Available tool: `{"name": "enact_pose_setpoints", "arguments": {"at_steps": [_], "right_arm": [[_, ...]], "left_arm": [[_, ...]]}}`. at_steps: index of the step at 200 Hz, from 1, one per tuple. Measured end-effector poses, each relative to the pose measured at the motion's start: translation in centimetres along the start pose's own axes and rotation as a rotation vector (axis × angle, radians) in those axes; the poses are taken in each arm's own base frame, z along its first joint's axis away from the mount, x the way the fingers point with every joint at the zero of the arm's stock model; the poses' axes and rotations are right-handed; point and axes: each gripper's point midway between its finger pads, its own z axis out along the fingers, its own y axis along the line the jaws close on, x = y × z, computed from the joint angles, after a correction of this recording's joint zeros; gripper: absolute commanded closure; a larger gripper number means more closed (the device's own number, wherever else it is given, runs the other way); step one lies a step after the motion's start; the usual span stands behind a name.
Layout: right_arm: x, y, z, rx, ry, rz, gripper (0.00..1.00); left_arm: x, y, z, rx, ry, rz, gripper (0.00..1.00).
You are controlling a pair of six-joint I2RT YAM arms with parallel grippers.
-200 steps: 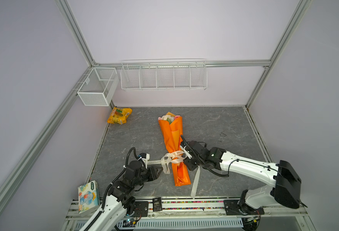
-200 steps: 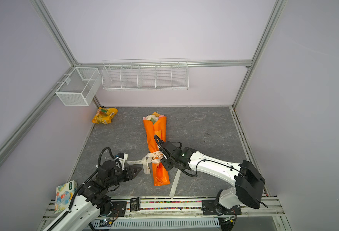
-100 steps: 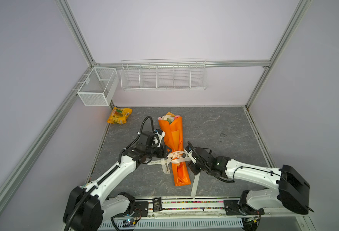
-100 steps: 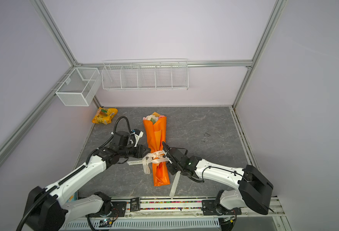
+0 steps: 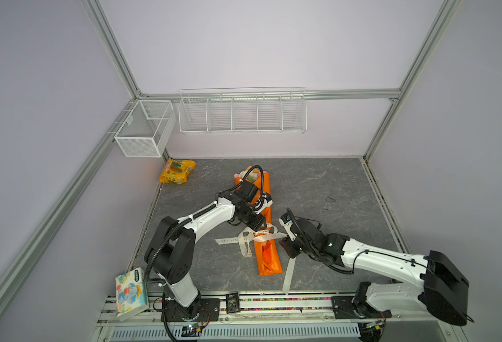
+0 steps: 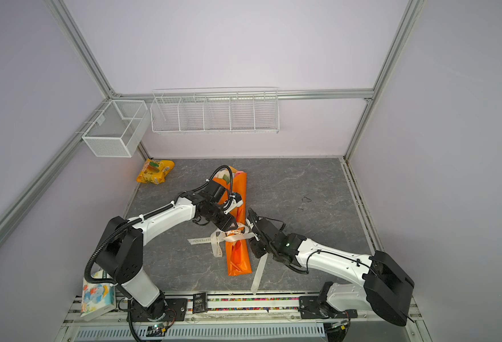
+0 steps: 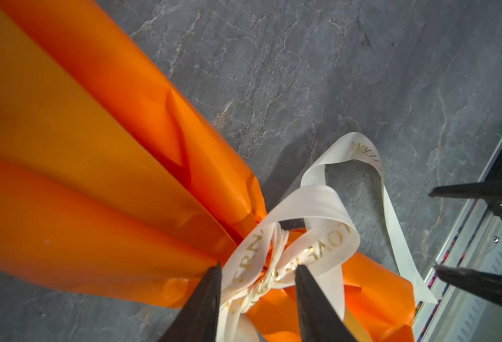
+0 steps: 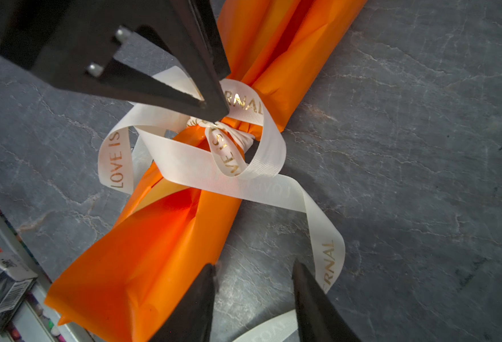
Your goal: Tie the bouquet of fake flowers
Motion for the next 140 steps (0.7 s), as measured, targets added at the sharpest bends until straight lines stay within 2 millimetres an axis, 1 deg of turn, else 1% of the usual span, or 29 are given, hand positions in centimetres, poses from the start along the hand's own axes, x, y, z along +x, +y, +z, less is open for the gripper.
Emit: {"name": "enact_pose_setpoints", "arguments": {"at_steps": [27, 53, 69, 83, 100, 108, 124, 140], "right_arm": [[0.1, 0.2, 0.0, -0.011, 0.003, 0.011, 0.53], [0.1, 0.3, 0.0, -0.016, 0.005, 0.017, 0.53], [0.1, 0.3, 0.0, -0.019, 0.006, 0.018, 0.53], [0.1, 0.4, 0.0, -0.024, 0.005, 0.021, 0.53], [0.1, 0.6, 0.1, -0.034, 0.007, 0.024, 0.53], [0.1, 0.7, 0.1, -0.038, 0.008, 0.026, 0.53], [0.2, 0.8, 0.1, -0.043, 0.011, 0.026, 0.53], [0.3, 0.8, 0.3, -0.043, 0.016, 0.028, 0.53]], "left_arm": [[-0.5, 0.3, -0.5, -0.025, 0.002, 0.036, 0.59], [-0.9, 0.3, -0.7, -0.029, -0.008, 0.058, 0.53], [-0.9, 0.3, -0.6, -0.027, -0.008, 0.070, 0.53], [-0.7, 0.3, -0.5, -0.022, -0.001, 0.077, 0.55], [-0.1, 0.5, 0.2, -0.016, 0.029, 0.077, 0.63], [0.2, 0.5, 0.5, -0.013, 0.044, 0.081, 0.65], [0.7, 0.7, 1.0, -0.008, 0.066, 0.081, 0.75], [0.8, 0.6, 1.0, -0.003, 0.076, 0.090, 0.85]]}}
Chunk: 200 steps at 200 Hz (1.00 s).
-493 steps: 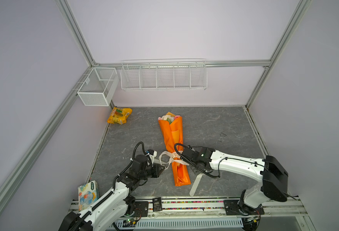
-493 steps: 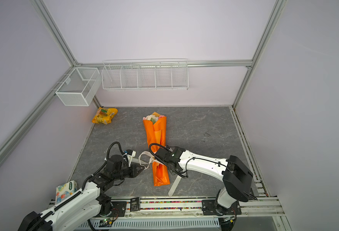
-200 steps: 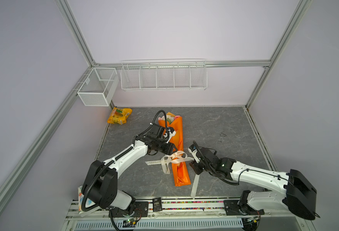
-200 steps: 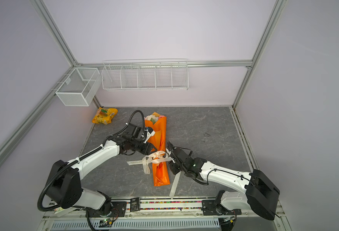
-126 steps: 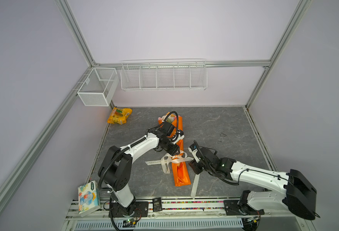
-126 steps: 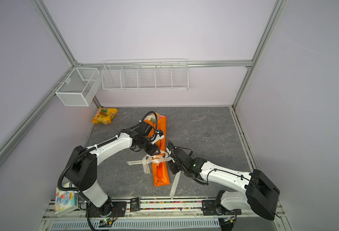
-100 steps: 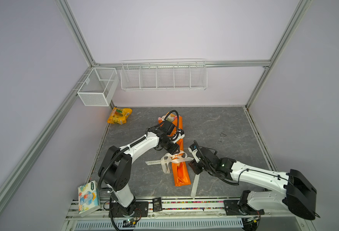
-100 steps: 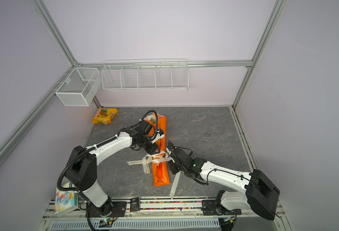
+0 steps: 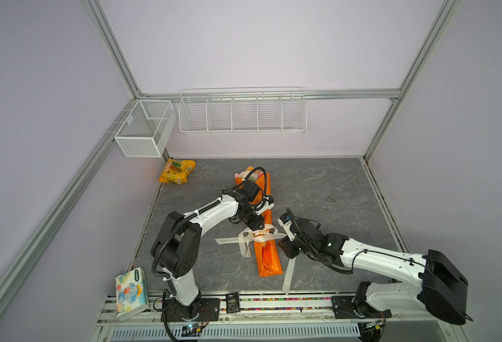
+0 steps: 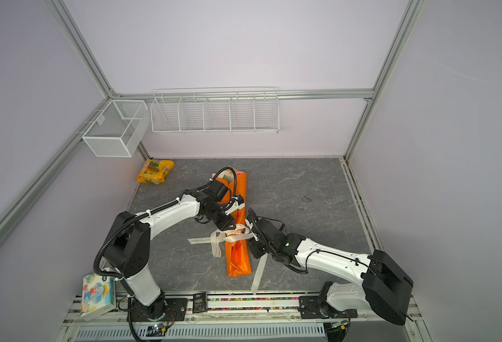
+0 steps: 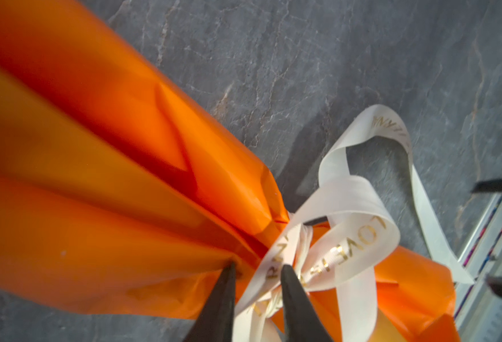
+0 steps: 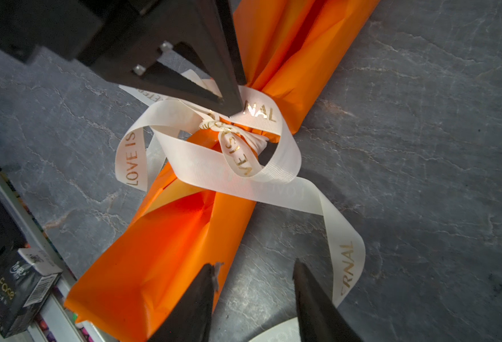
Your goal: Tie the bouquet of fake flowers
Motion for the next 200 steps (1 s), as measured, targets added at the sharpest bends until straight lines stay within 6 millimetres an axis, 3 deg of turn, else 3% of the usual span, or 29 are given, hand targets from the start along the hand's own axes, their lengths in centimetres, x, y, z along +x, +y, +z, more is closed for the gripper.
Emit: {"name": "enact_pose_setpoints", "arguments": {"at_steps": [28, 101, 156, 169, 189, 200], "right_arm": [[0.2, -0.1, 0.2, 0.003, 0.008, 0.004, 0.53], [0.4, -0.2, 1.1, 0.019, 0.029, -0.026, 0.52], [0.1, -2.5, 1.8, 0.088, 0.018, -0.125, 0.50], [0.1, -3.7, 2.0, 0.110, 0.014, -0.128, 0.50], [0.5, -4.6, 2.2, 0.105, 0.024, -0.139, 0.50], [0.4, -4.5, 2.2, 0.089, 0.023, -0.153, 0.50]], "left_arm": [[-0.6, -0.2, -0.5, 0.009, -0.011, 0.015, 1.00], [-1.1, -0.6, -1.5, 0.007, -0.039, 0.020, 1.00], [-1.0, -1.6, -3.2, 0.011, -0.094, 0.011, 1.00], [-0.9, -1.7, -3.2, 0.015, -0.097, 0.005, 0.82], [-1.0, -2.0, -3.1, 0.032, -0.103, 0.008, 0.68], [-1.0, -2.1, -2.9, 0.043, -0.098, 0.024, 0.67]]}}
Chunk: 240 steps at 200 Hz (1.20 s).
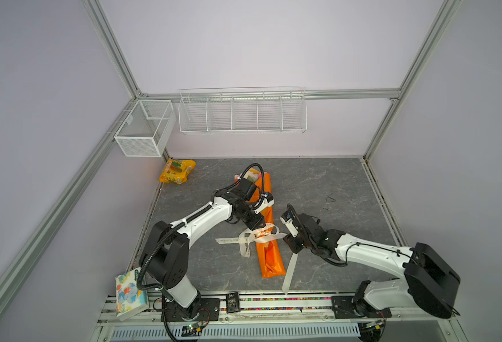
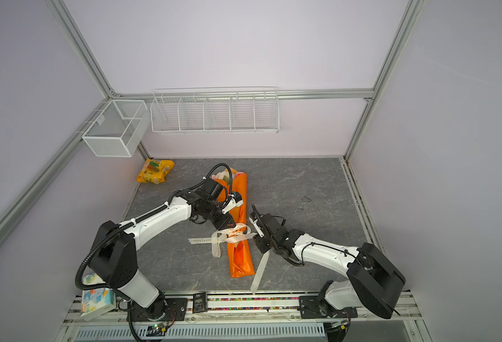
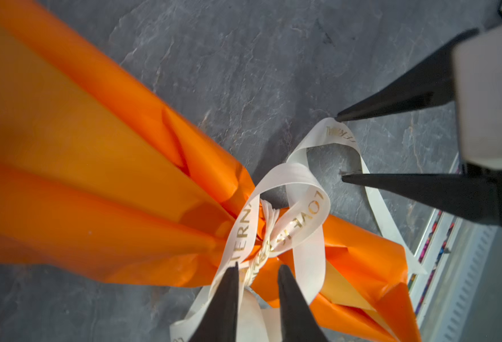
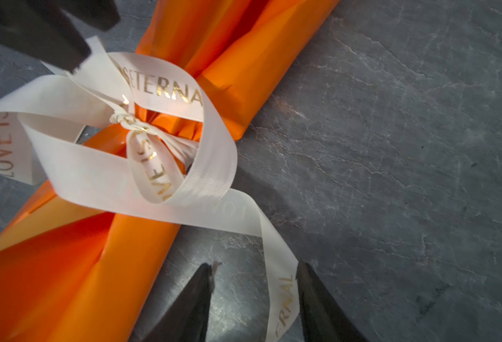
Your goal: Tie the bouquet of fake flowers
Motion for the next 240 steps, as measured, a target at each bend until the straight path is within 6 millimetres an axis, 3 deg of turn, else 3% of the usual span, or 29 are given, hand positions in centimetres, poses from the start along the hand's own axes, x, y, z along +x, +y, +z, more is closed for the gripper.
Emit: {"name": "enact_pose_setpoints", "arguments": {"at_steps": [65, 110, 143, 192, 240], "right_arm": [[-0.3, 0.5, 0.0, -0.027, -0.013, -0.024, 0.50], [0.1, 0.6, 0.5, -0.033, 0.005, -0.021, 0.50], [0.7, 0.9, 1.0, -0.049, 0.030, -0.018, 0.50], [1.0, 1.4, 1.9, -0.073, 0.046, -0.044, 0.48], [0.7, 1.2, 3.1, -0.060, 0.034, -0.129, 0.46]], "left_arm": [[-0.1, 0.7, 2.0, 0.022, 0.046, 0.037, 0.59], [0.3, 0.8, 2.9, 0.033, 0.074, 0.055, 0.62], [0.4, 1.1, 3.7, 0.040, 0.097, 0.062, 0.79], [-0.1, 0.7, 3.3, 0.053, 0.095, 0.055, 0.99], [-0.1, 0.5, 3.1, 0.057, 0.097, 0.046, 1.00]]}}
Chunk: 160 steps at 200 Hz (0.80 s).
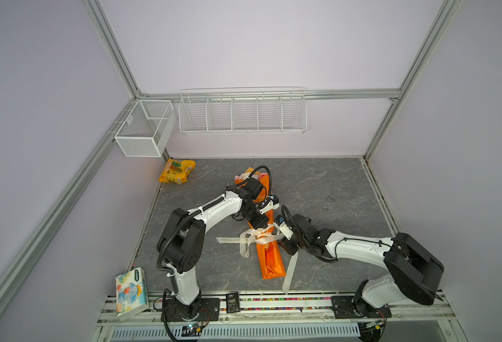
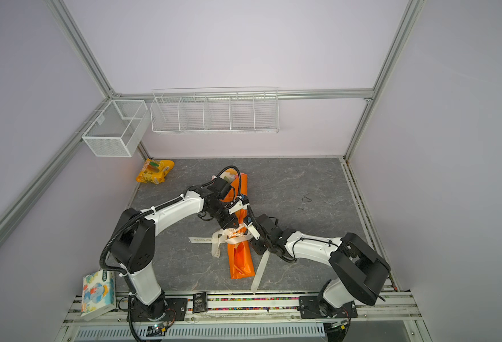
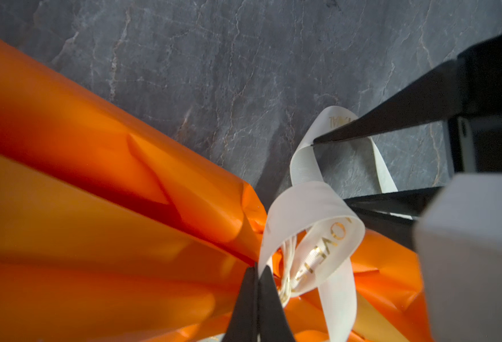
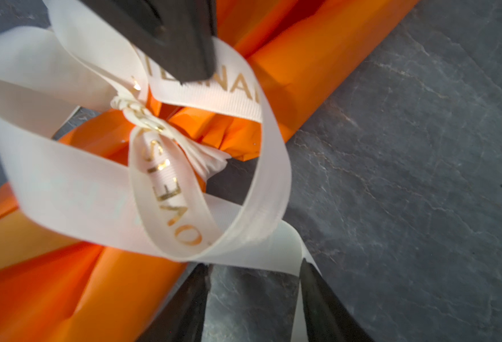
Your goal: Tie the bouquet of fake flowers
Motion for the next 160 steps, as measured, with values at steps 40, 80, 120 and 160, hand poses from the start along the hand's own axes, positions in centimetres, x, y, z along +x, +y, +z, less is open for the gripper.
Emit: {"name": "enact_pose_setpoints", "arguments": {"at_steps": [40, 80, 120, 160], "right_arm": [[-1.1, -0.8, 0.4, 0.049, -0.047, -0.078, 0.58], [-1.8, -0.7, 0.4, 0.044, -0.085, -0.112, 0.83], [-0.8, -0.3, -0.4, 0.020, -0.082, -0.109, 0.94], [-1.3, 0.6, -2.8, -0.016, -0.143, -0.081, 0.94]], "left_arm": [[-0.4, -0.7, -0.9, 0.009, -0.033, -0.009, 1.00], [-0.3, -0.8, -0.9, 0.015, -0.040, -0.027, 1.00], [-0.5, -1.0, -1.3, 0.014, -0.056, -0.035, 1.00], [-0.9, -1.4, -1.8, 0.020, -0.087, -0.038, 1.00]]}}
